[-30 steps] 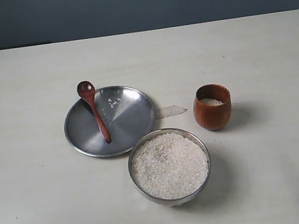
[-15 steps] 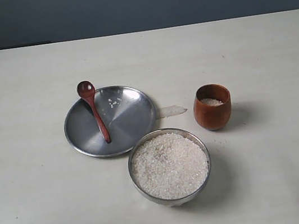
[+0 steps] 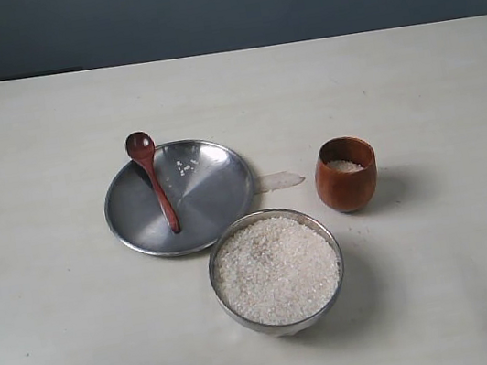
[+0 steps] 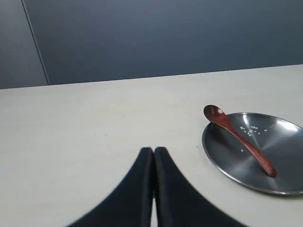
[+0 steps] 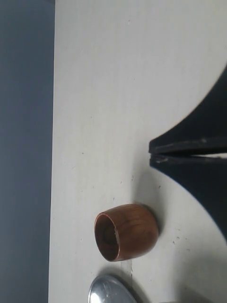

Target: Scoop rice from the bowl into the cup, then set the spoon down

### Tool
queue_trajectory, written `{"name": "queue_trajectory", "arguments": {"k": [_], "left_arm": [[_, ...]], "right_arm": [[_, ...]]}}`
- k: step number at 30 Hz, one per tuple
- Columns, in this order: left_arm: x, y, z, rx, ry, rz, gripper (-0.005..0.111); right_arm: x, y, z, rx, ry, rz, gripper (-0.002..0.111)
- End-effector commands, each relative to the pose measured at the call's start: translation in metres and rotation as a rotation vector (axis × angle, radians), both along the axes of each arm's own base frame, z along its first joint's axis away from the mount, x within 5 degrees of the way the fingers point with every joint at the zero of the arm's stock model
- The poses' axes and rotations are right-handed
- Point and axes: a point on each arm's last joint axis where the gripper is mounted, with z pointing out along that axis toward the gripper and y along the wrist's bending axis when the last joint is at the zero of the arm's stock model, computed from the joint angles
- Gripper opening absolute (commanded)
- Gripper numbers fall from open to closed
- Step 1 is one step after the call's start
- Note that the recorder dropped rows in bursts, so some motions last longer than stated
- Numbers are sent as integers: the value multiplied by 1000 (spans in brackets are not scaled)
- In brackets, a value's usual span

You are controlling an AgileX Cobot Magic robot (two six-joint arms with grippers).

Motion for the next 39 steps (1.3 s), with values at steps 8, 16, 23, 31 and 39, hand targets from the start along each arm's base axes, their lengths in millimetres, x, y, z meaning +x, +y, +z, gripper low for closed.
{"name": "queue_trajectory", "arguments": {"k": [8,16,23,31,39], "left_arm": [[2,0,-14,-14,36,-1,0],[5,-2,-34,-47,67,-7,0],[5,-3,-33,-6,53,-37,0],[5,-2,-33,-47,53,-16,0],[5,-2,-34,-57,66,-14,0]], "right_arm": [[0,0,0,0,-19,3,0],[0,0,0,0,-19,3,0],[0,0,0,0,-19,3,0],[0,0,0,0,-19,3,0],[0,0,0,0,-19,3,0]]}}
